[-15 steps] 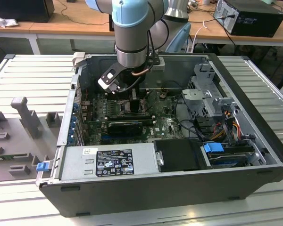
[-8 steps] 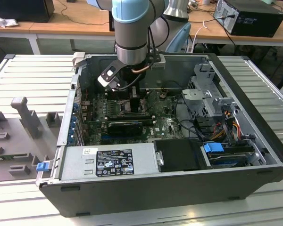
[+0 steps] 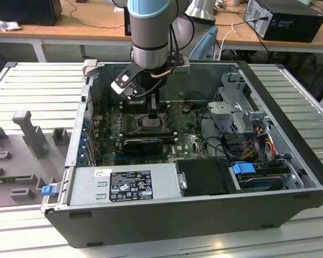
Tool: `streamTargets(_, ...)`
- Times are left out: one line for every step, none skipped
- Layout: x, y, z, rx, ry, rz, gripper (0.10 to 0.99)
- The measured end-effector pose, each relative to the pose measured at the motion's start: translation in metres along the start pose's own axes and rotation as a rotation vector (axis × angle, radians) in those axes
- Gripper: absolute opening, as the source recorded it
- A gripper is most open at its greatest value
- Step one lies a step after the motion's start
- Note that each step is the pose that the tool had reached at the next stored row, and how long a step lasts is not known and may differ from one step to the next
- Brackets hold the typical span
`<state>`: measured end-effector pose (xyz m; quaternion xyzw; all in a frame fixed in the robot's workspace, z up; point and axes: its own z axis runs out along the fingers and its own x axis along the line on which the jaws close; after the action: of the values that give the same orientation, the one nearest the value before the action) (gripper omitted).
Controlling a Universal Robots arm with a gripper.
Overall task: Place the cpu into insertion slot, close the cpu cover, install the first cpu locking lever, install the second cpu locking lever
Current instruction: 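Place the cpu into insertion slot, then close the cpu cover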
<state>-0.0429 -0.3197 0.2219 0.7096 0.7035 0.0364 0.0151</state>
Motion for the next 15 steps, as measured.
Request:
streamTargets(0.0000, 0.0000, -0.0005, 0.000, -0.0004, 0.000, 0.106)
streamTargets(0.0000, 0.0000, -0.0007, 0.000, -0.0003, 0.000, 0.106)
streamTargets(0.0000, 0.0000, -0.0010, 0.000, -0.0003, 0.000, 0.106)
streamTargets(0.0000, 0.0001, -0.0011, 0.000, 0.0000, 0.000, 0.106)
streamTargets(0.0000, 0.0001, -0.0013, 0.000, -0.0002, 0.000, 0.106)
streamTargets(0.0000, 0.0001, -0.0015, 0.000, -0.0003, 0.000, 0.106)
streamTargets(0.0000, 0.0001, -0.0016, 0.000, -0.0003, 0.000, 0.106)
streamTargets(0.0000, 0.0001, -0.0020, 0.000, -0.0004, 0.000, 0.106)
streamTargets(0.0000, 0.0001, -0.0025, 0.000, -0.0004, 0.000, 0.106)
streamTargets(0.0001, 0.0002, -0.0033, 0.000, -0.0002, 0.000, 0.106)
streamTargets(0.0000, 0.0010, -0.0033, 0.001, -0.0001, 0.000, 0.106)
streamTargets(0.0000, 0.0021, -0.0033, 0.002, -0.0003, 0.000, 0.106)
streamTargets(-0.0001, 0.0037, -0.0031, 0.003, -0.0001, 0.000, 0.106)
streamTargets(-0.0002, 0.0048, -0.0031, 0.004, -0.0001, 0.000, 0.106)
streamTargets(-0.0004, 0.0067, -0.0029, 0.005, 0.0003, 0.000, 0.106)
